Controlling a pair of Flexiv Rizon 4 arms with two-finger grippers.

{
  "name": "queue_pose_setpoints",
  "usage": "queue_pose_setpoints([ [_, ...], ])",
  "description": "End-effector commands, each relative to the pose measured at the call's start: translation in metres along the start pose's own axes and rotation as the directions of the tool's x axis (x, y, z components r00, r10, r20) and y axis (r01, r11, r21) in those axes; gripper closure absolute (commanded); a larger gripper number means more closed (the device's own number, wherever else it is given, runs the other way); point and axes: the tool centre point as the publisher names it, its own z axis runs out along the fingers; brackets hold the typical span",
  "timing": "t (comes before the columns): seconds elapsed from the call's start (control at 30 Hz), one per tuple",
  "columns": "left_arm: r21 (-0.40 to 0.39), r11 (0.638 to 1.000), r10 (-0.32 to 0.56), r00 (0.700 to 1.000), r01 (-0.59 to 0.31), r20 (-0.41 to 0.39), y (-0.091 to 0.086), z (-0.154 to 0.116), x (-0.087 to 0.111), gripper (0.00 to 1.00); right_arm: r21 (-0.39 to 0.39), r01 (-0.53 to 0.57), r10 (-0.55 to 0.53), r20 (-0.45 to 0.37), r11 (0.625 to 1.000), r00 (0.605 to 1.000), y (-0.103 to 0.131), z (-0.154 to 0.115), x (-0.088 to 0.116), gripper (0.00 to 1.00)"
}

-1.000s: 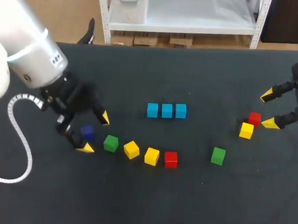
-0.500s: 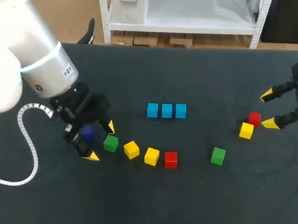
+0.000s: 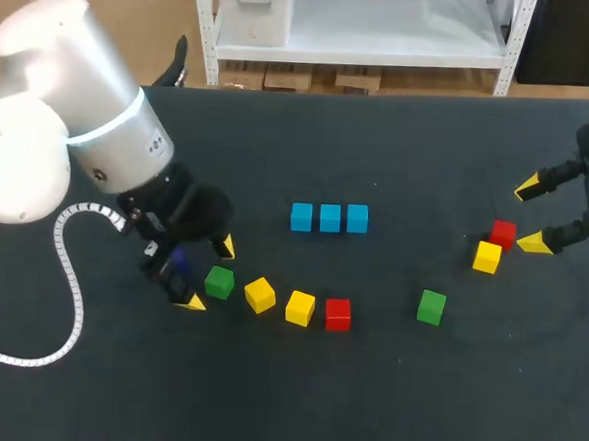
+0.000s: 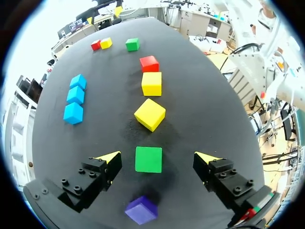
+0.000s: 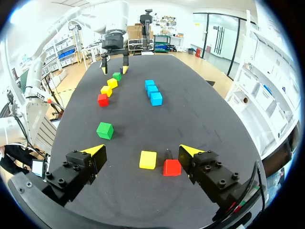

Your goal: Place the blue cubes, place green cubes on the blue cubes, place the yellow cubes on the green cubes, then place the red cubes on the yellow cubes, and place purple cube on the red cubes.

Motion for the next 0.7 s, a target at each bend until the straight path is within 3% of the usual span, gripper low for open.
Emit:
queue_pose_setpoints([
  [0.03, 0.013, 1.0, 0.002, 1.0, -0.002, -0.002, 0.007, 0.006, 0.0, 0.0, 0.0, 0.001, -0.001, 0.003, 1.0, 1.0, -0.001, 0.001, 0.0, 0.0],
  [0.3, 0.025, 1.0, 0.016, 1.0, -0.016, 0.0, 0.008, 0.011, 0.0, 0.0, 0.0, 0.001, -0.001, 0.003, 1.0, 1.0, -0.001, 0.001, 0.0, 0.0],
  [0.37, 0.025, 1.0, 0.011, 1.0, -0.011, -0.002, 0.01, 0.012, 0.002, 0.13, 0.0, 0.001, -0.001, 0.003, 1.0, 1.0, -0.001, 0.001, 0.0, 0.0],
  [0.43, 0.024, 1.0, 0.009, 1.0, -0.008, -0.006, 0.011, 0.013, 0.003, 0.41, 0.0, 0.001, -0.001, 0.003, 1.0, 1.0, -0.001, 0.001, 0.0, 0.0],
  [0.47, 0.024, 1.0, 0.008, 1.0, -0.008, -0.007, 0.012, 0.013, 0.004, 0.49, 0.0, 0.001, -0.001, 0.003, 1.0, 1.0, -0.001, 0.001, 0.0, 0.0],
  [0.63, 0.023, 1.0, 0.009, 1.0, -0.008, -0.024, 0.014, 0.015, 0.009, 0.68, 0.0, 0.001, -0.001, 0.003, 1.0, 1.0, -0.001, 0.001, 0.0, 0.0],
  [0.7, 0.023, 1.0, 0.003, 1.0, -0.003, -0.028, 0.014, 0.016, 0.011, 0.97, 0.0, 0.001, -0.001, 0.003, 1.0, 1.0, -0.001, 0.001, 0.0, 0.0],
])
